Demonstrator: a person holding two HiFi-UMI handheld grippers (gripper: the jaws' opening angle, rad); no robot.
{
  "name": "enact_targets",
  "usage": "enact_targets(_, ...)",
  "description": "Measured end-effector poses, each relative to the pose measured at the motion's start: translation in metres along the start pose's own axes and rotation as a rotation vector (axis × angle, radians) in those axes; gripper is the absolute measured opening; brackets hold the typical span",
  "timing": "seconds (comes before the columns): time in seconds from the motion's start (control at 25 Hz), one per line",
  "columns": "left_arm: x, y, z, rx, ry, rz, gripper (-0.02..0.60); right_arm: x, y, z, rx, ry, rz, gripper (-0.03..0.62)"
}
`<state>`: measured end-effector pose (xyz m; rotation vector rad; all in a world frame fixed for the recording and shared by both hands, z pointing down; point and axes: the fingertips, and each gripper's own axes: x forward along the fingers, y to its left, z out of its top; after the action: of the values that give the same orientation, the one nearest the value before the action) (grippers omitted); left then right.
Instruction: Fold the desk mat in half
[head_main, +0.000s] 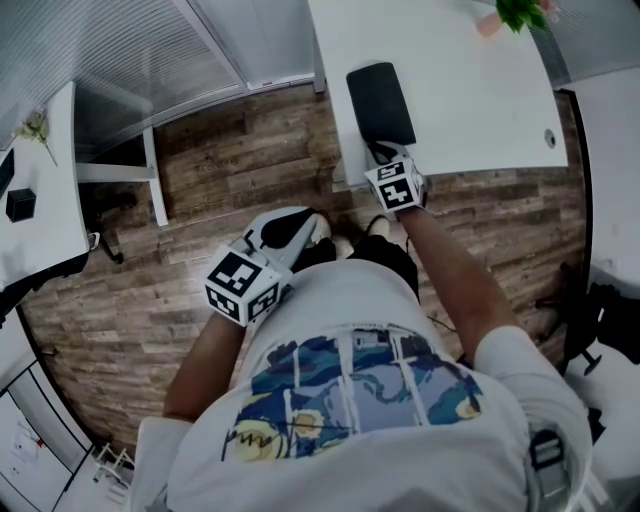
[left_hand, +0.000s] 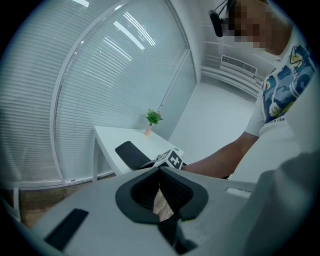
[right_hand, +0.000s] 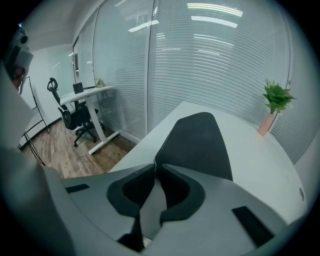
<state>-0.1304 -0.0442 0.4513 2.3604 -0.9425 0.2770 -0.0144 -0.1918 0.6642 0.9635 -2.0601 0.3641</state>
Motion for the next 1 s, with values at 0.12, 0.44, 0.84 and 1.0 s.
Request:
enact_targets(0.12,0.002,-0.002,0.002,0.003,-0.003,-0.003,0.003,-0.001,-0.002,0.001,0.004,-0.004,0.006,0.043)
enact_targets(0.44,0.006,-0.003,0.005,0.007,0.002,-0.012,0.003,-0.007,-0.004,0.003,0.024,-0.015,0.018,0.044)
enact_targets(0.84,0.013,-0.005,0.007,0.010,0.001,-0.022,0.003,-0.009,-0.001,0.002,0.045,-0.021,0.061,0.074)
enact_targets(1.0,0.013,-0.004,0.007,0.008,0.002,-0.022,0.003,-0.010,0.000,0.001,0.056,-0.022,0.065,0.071)
